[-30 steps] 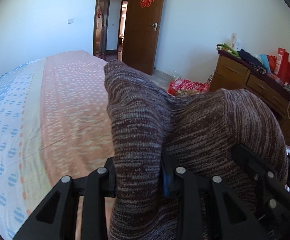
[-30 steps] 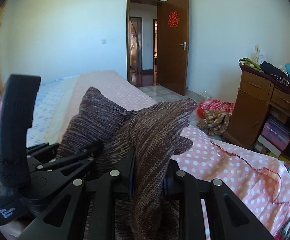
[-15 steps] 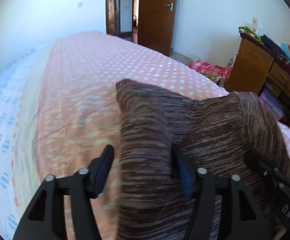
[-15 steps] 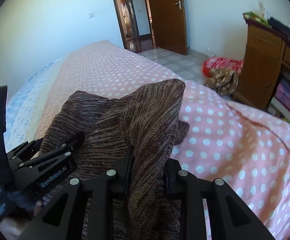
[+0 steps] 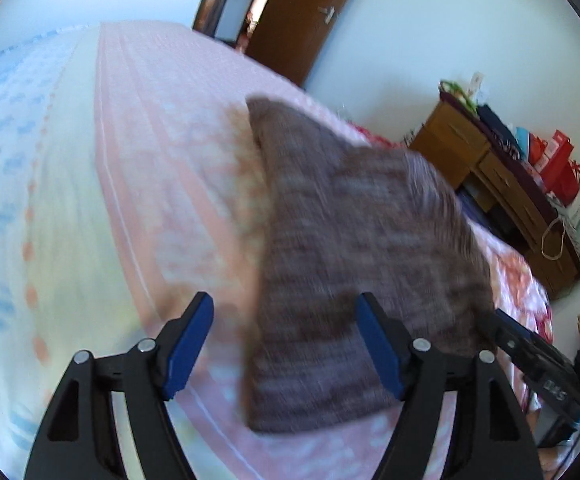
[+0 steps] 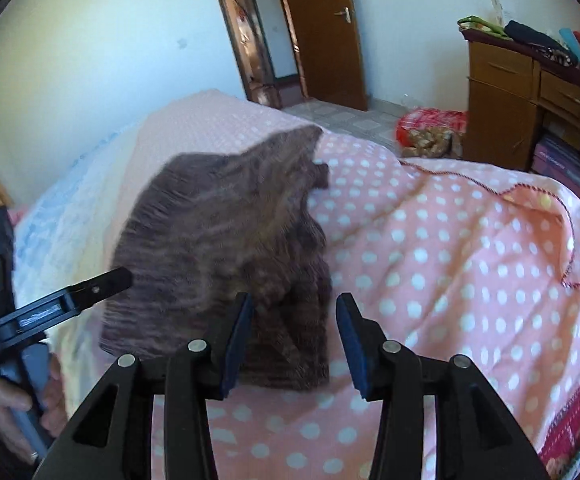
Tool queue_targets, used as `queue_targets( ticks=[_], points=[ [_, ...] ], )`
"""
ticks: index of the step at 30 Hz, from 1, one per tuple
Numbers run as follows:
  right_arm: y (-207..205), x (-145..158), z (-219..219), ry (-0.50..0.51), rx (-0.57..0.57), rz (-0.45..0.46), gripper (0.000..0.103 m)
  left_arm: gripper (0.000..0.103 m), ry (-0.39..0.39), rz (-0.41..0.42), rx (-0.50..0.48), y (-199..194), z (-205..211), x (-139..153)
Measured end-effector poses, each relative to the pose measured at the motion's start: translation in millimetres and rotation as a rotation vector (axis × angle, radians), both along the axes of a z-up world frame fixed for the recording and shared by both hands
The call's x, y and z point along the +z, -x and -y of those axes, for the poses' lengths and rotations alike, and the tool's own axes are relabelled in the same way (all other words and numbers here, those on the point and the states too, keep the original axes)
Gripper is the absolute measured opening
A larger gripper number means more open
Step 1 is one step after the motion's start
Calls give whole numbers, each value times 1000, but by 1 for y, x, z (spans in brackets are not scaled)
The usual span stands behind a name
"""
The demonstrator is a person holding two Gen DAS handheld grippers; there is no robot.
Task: Fold small clothes
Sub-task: 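Lower the folded sweater onto the pink sheet and open both grippers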
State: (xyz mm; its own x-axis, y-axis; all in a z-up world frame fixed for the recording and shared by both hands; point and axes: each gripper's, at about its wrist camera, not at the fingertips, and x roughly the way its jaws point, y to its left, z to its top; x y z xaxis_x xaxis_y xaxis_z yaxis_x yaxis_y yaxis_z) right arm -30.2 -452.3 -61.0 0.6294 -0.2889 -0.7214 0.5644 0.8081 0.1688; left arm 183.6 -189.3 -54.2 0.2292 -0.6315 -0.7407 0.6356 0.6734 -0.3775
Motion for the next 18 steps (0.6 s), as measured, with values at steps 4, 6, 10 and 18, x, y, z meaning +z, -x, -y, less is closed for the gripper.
queue_targets(
  ticks=[4,6,10,18],
  points=[
    [4,-12,-2,-69,14,16,38,74,-35,72,-9,11,8,-1],
    [2,-12,-5,-59,19,7,18,64,-40,85,-15,13,13,-1],
    [7,-11,-4,-151,9,41,13,21,-45,74,-52,14,17,5],
    [26,-4,-13,-300,64,95,12,17,-74,113,-64,25,5,20]
  ],
)
